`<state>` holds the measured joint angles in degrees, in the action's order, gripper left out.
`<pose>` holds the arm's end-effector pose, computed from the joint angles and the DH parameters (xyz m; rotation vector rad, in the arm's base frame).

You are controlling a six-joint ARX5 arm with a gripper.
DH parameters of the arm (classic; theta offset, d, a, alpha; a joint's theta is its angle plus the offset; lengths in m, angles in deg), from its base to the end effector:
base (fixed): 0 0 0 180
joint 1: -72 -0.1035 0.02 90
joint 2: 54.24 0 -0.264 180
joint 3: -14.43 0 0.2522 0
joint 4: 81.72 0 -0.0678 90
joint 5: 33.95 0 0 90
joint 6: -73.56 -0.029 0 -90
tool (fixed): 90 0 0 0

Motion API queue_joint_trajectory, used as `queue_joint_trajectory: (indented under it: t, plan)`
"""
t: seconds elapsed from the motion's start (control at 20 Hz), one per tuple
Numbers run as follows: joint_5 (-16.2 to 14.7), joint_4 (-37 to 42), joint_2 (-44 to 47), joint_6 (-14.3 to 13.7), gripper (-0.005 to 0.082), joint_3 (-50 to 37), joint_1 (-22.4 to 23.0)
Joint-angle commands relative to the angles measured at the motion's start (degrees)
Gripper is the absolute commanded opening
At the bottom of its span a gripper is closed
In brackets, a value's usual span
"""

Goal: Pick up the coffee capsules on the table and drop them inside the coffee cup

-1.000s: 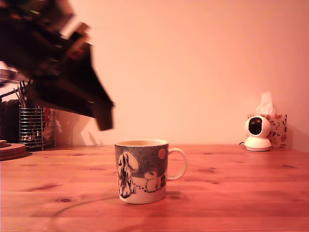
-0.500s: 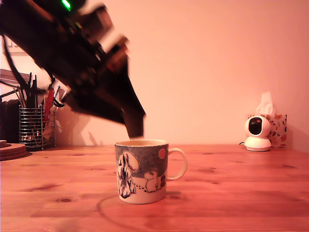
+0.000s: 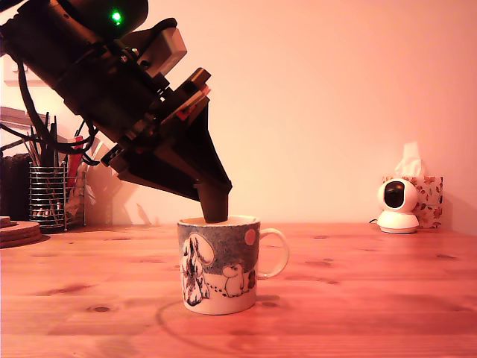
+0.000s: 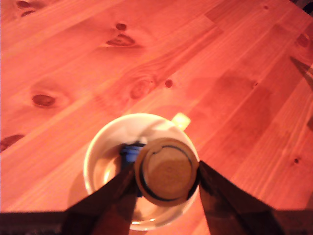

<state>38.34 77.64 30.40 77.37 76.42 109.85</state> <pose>0.2295 -0.1895 0.2038 0.0789 0.8024 -0.8949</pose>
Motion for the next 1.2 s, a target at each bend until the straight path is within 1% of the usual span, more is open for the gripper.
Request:
queue_joint_trajectory:
  t: [0.0, 0.35, 0.5, 0.55, 0.65, 0.7, 0.75, 0.8, 1.15]
  plan:
    - [0.22, 0.5, 0.66, -0.87, 0.0298, 0.61, 0.2]
    - [0.28, 0.48, 0.66, -0.92, 0.0298, 0.61, 0.2]
    - [0.24, 0.46, 0.66, -1.95, 0.0311, 0.61, 0.22]
    - [0.22, 0.46, 0.66, -1.97, 0.0351, 0.61, 0.22]
    - [0.28, 0.44, 0.66, -2.38, 0.0546, 0.61, 0.26]
    - [0.92, 0.31, 0.66, -2.36, 0.0627, 0.61, 0.37]
    - [1.25, 0.22, 0.66, -2.38, 0.0646, 0.61, 0.48]
    - [1.68, 0.22, 0.66, -2.38, 0.0646, 0.61, 0.59]
    - [1.66, 0.2, 0.63, -2.38, 0.0639, 0.61, 0.59]
